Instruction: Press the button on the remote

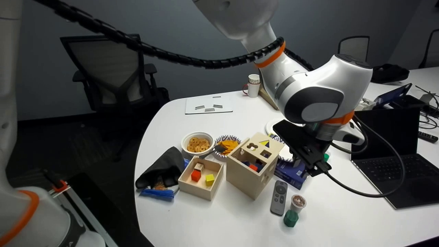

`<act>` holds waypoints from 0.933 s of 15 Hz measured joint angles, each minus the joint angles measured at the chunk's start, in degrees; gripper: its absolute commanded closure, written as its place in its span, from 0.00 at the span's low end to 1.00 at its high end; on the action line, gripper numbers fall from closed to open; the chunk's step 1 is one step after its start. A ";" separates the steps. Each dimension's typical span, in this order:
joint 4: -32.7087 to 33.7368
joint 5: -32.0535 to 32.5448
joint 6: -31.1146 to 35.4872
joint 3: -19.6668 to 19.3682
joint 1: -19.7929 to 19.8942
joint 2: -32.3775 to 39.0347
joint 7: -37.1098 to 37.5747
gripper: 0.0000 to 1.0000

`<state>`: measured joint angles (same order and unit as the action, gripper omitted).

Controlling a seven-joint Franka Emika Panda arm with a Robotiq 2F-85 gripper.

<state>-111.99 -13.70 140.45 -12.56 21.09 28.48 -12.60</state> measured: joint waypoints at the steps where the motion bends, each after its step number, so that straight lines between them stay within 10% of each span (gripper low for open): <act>1: 0.41 -0.04 0.03 0.28 0.02 0.67 1.44 0.96; 14: 1.27 -2.35 0.04 2.44 0.26 3.60 7.54 0.99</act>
<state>-110.72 -16.05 140.49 -10.13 21.35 32.08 -5.06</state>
